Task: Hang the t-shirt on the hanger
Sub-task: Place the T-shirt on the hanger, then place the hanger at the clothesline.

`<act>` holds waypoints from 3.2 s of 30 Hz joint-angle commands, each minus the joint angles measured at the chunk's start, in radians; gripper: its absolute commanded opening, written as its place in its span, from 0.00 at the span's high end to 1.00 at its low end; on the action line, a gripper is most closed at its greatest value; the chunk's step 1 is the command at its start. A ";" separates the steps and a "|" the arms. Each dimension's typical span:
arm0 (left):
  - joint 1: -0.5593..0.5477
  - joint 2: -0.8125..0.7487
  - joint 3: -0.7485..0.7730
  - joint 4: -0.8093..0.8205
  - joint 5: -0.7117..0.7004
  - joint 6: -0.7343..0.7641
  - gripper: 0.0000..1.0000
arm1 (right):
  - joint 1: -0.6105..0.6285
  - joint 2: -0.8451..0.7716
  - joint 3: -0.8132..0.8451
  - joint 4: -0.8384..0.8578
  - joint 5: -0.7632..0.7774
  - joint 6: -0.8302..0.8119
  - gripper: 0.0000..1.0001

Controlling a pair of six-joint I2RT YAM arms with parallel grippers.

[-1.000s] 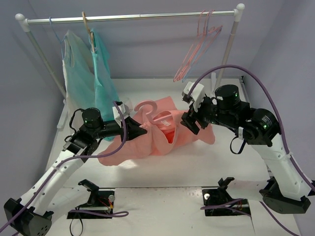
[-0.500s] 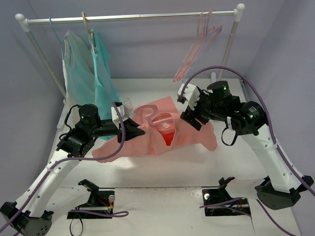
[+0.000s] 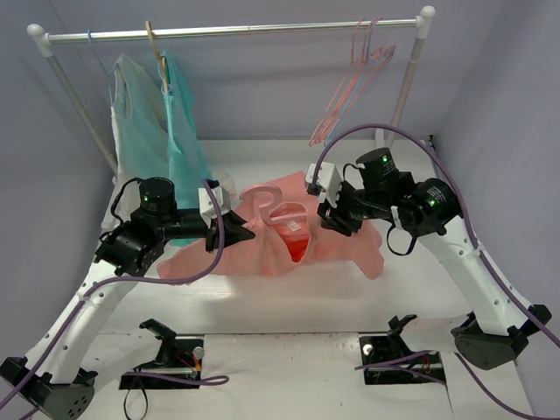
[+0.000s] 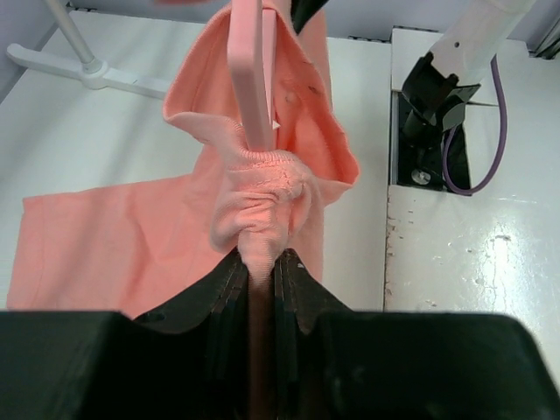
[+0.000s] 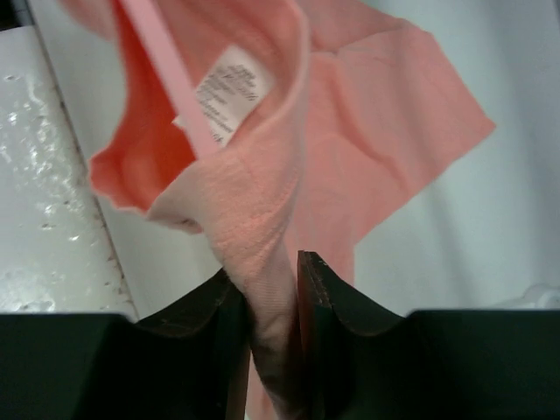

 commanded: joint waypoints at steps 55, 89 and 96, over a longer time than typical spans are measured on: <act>0.041 0.007 0.448 -0.157 -0.813 -0.195 0.41 | -0.018 -0.196 0.197 0.613 0.169 0.135 1.00; 0.041 -0.056 0.508 -0.598 -1.066 -0.431 0.42 | -0.017 -0.030 0.197 0.612 0.307 0.513 1.00; 0.041 -0.145 0.387 -0.634 -1.100 -0.483 0.42 | -0.017 0.103 0.194 0.761 0.450 0.552 1.00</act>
